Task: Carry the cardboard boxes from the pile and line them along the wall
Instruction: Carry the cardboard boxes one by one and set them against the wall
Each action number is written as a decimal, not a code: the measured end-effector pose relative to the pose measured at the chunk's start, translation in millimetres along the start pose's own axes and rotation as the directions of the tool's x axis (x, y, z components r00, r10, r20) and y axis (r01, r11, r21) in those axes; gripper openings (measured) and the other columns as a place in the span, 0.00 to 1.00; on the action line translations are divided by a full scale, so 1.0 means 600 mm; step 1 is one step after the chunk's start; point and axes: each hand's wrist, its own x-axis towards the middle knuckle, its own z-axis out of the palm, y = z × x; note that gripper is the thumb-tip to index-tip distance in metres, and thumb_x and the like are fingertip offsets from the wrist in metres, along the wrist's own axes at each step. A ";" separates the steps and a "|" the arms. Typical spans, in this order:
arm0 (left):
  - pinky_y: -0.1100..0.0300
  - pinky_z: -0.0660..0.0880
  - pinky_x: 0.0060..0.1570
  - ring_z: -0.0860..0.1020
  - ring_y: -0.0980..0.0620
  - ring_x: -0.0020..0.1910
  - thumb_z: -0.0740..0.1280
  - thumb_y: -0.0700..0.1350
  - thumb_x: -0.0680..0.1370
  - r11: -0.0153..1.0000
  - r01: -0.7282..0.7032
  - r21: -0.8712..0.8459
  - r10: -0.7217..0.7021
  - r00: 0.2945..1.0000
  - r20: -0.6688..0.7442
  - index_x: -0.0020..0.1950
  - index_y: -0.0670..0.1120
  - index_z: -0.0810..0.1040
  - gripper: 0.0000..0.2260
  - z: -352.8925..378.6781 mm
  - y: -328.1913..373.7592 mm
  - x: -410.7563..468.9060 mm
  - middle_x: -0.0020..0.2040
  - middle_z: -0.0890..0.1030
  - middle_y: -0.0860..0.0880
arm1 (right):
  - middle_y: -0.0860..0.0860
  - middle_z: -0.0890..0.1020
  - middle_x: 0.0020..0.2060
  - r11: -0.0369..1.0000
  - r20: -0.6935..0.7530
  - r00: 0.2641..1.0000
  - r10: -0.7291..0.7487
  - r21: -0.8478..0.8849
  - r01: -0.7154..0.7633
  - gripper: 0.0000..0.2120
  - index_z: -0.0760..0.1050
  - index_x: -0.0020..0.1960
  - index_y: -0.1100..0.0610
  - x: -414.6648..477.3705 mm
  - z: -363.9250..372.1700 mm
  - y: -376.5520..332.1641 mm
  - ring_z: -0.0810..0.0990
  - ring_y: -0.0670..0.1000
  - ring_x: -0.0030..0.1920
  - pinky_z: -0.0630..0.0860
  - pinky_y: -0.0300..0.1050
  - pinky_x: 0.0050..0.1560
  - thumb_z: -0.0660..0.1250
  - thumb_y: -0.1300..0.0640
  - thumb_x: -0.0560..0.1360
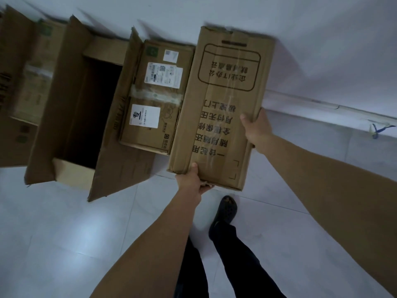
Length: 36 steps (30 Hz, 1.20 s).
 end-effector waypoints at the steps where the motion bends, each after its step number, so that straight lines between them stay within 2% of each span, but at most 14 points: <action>1: 0.43 0.81 0.32 0.76 0.34 0.57 0.66 0.47 0.81 1.000 -0.002 0.017 0.003 1.000 -0.022 0.71 0.44 0.63 0.21 0.003 0.011 0.007 0.63 0.72 0.38 | 0.53 0.70 0.72 1.000 0.016 1.000 0.023 0.000 -0.023 0.37 0.51 0.79 0.50 0.013 -0.002 -0.011 0.73 0.58 0.67 0.73 0.59 0.66 0.64 0.40 0.78; 4: 0.43 0.81 0.32 0.77 0.36 0.49 0.66 0.49 0.80 0.996 0.023 0.082 -0.018 0.998 -0.059 0.70 0.43 0.63 0.22 0.001 0.028 0.006 0.59 0.74 0.38 | 0.54 0.71 0.71 0.995 0.059 0.993 0.098 -0.015 -0.097 0.39 0.51 0.79 0.50 0.029 -0.002 -0.028 0.75 0.59 0.64 0.76 0.62 0.60 0.67 0.40 0.76; 7: 0.42 0.81 0.43 0.76 0.41 0.38 0.64 0.50 0.81 0.967 0.088 0.241 -0.088 0.996 -0.008 0.68 0.41 0.64 0.20 -0.011 0.033 -0.022 0.48 0.73 0.40 | 0.54 0.73 0.67 0.984 0.099 0.981 0.168 -0.067 -0.162 0.36 0.56 0.77 0.50 0.007 -0.017 -0.027 0.77 0.60 0.60 0.80 0.59 0.50 0.67 0.39 0.76; 9: 0.42 0.80 0.48 0.78 0.38 0.40 0.63 0.50 0.82 0.905 0.106 0.413 -0.125 0.992 0.019 0.70 0.41 0.65 0.21 -0.028 0.038 -0.044 0.54 0.72 0.39 | 0.56 0.75 0.62 0.975 0.128 0.971 0.200 -0.118 -0.186 0.30 0.63 0.74 0.53 -0.020 -0.035 -0.029 0.78 0.59 0.56 0.79 0.55 0.47 0.66 0.42 0.78; 12: 0.47 0.80 0.39 0.80 0.39 0.44 0.63 0.48 0.81 0.801 0.013 0.599 -0.078 0.994 0.082 0.68 0.38 0.68 0.19 -0.059 0.050 -0.091 0.55 0.74 0.38 | 0.59 0.79 0.58 0.960 0.165 0.954 0.251 -0.166 -0.224 0.22 0.70 0.69 0.61 -0.094 -0.048 -0.024 0.80 0.59 0.55 0.79 0.53 0.47 0.66 0.50 0.79; 16: 0.56 0.75 0.30 0.77 0.45 0.37 0.63 0.46 0.80 0.555 -0.218 0.803 0.093 0.975 0.201 0.59 0.39 0.74 0.13 -0.100 0.058 -0.146 0.46 0.76 0.41 | 0.61 0.81 0.53 0.946 0.133 0.938 0.319 -0.109 -0.306 0.18 0.74 0.64 0.68 -0.221 -0.045 0.016 0.79 0.56 0.48 0.78 0.50 0.48 0.66 0.58 0.79; 18: 0.54 0.75 0.35 0.77 0.43 0.39 0.62 0.46 0.79 0.373 -0.337 0.864 0.143 0.942 0.305 0.51 0.41 0.74 0.08 -0.117 0.059 -0.167 0.44 0.76 0.40 | 0.61 0.81 0.51 0.933 0.113 0.928 0.356 -0.092 -0.347 0.17 0.74 0.64 0.68 -0.283 -0.041 0.036 0.79 0.56 0.46 0.76 0.48 0.45 0.66 0.59 0.79; 20: 0.49 0.77 0.44 0.79 0.39 0.47 0.62 0.47 0.79 0.151 -0.448 0.881 0.136 0.892 0.431 0.53 0.41 0.74 0.10 -0.139 0.060 -0.190 0.48 0.79 0.38 | 0.63 0.82 0.54 0.929 0.069 0.926 0.370 -0.057 -0.367 0.18 0.75 0.63 0.68 -0.352 -0.038 0.057 0.81 0.57 0.48 0.77 0.50 0.47 0.66 0.57 0.79; 24: 0.50 0.73 0.59 0.76 0.40 0.60 0.61 0.48 0.81 -0.285 -0.609 0.741 0.011 0.770 0.637 0.65 0.39 0.72 0.16 -0.186 0.071 -0.238 0.61 0.76 0.40 | 0.62 0.81 0.57 0.945 -0.077 0.942 0.327 0.004 -0.328 0.20 0.74 0.66 0.66 -0.486 -0.018 0.099 0.82 0.61 0.53 0.77 0.49 0.45 0.66 0.54 0.79; 27: 0.55 0.70 0.57 0.75 0.43 0.60 0.61 0.47 0.81 -0.530 -0.617 0.582 -0.063 0.713 0.699 0.62 0.40 0.75 0.14 -0.217 0.081 -0.270 0.62 0.76 0.42 | 0.60 0.78 0.63 0.948 -0.134 0.938 0.319 0.047 -0.316 0.23 0.71 0.70 0.63 -0.592 0.012 0.133 0.80 0.60 0.60 0.77 0.48 0.52 0.67 0.52 0.79; 29: 0.54 0.73 0.53 0.77 0.43 0.53 0.61 0.45 0.78 -0.632 -0.612 0.475 -0.113 0.679 0.726 0.51 0.41 0.76 0.09 -0.230 0.074 -0.292 0.57 0.79 0.39 | 0.59 0.76 0.66 0.939 -0.151 0.927 0.342 0.066 -0.336 0.24 0.71 0.70 0.62 -0.662 0.027 0.162 0.78 0.59 0.62 0.76 0.51 0.62 0.67 0.51 0.79; 31: 0.49 0.75 0.53 0.78 0.38 0.51 0.61 0.44 0.77 -0.708 -0.593 0.384 -0.172 0.672 0.720 0.43 0.38 0.75 0.10 -0.233 0.053 -0.310 0.54 0.79 0.34 | 0.59 0.75 0.67 0.926 -0.186 0.907 0.377 0.096 -0.365 0.23 0.73 0.69 0.61 -0.731 0.034 0.197 0.78 0.59 0.62 0.75 0.53 0.64 0.67 0.50 0.79; 34: 0.46 0.75 0.55 0.77 0.35 0.55 0.58 0.50 0.74 -0.801 -0.581 0.144 -0.300 0.598 0.743 0.51 0.34 0.77 0.20 -0.230 -0.003 -0.339 0.56 0.78 0.33 | 0.58 0.77 0.65 0.900 -0.287 0.853 0.436 0.138 -0.413 0.20 0.75 0.67 0.61 -0.836 0.033 0.256 0.79 0.59 0.60 0.75 0.51 0.62 0.66 0.50 0.79; 36: 0.53 0.73 0.50 0.78 0.39 0.54 0.60 0.49 0.76 -0.812 -0.583 -0.023 -0.401 0.529 0.748 0.55 0.37 0.77 0.17 -0.240 -0.062 -0.392 0.55 0.80 0.38 | 0.58 0.78 0.64 0.867 -0.346 0.796 0.497 0.215 -0.449 0.20 0.76 0.67 0.60 -0.915 0.037 0.304 0.79 0.59 0.60 0.75 0.50 0.61 0.67 0.50 0.79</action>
